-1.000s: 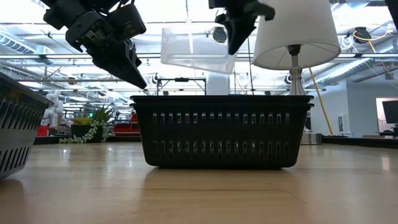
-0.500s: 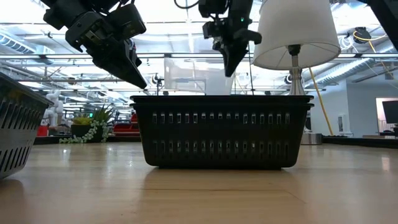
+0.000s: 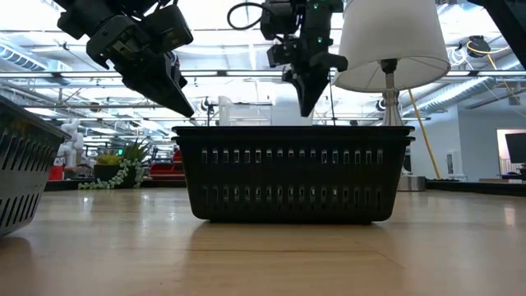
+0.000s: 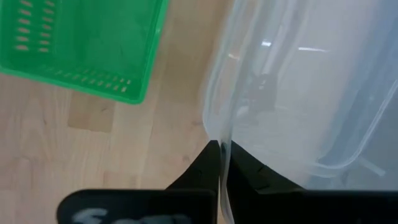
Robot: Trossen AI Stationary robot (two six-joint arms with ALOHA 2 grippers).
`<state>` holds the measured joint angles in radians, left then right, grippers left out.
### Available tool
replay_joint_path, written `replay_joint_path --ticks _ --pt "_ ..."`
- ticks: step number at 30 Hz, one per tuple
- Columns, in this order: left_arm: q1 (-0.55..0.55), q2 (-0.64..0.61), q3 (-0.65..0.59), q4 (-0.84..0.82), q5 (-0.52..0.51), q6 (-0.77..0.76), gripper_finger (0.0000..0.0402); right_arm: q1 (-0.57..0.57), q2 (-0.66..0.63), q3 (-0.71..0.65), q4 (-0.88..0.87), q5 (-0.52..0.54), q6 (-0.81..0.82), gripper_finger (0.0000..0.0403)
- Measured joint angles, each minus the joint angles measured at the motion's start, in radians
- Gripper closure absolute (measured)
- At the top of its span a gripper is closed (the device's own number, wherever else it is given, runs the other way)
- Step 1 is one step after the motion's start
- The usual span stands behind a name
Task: Stack baskets by color
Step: Stack the right transparent bin on top of the left transparent bins
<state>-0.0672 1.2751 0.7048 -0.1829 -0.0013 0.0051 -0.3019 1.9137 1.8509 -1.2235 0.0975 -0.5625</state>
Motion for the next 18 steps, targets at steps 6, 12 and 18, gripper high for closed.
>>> replay_joint_path --ticks 6,12,18 --pt "0.0 0.0 0.0 0.0 0.0 -0.001 0.0382 -0.004 0.0 -0.058 0.066 -0.023 -0.002 0.0397" --pt "0.0 0.0 0.0 0.0 0.0 -0.003 0.0382 -0.012 0.0 -0.094 0.089 -0.024 -0.004 0.0397" --pt "0.0 0.0 0.0 0.0 0.0 -0.002 0.0382 -0.017 0.0 -0.112 0.115 -0.023 -0.013 0.0396"
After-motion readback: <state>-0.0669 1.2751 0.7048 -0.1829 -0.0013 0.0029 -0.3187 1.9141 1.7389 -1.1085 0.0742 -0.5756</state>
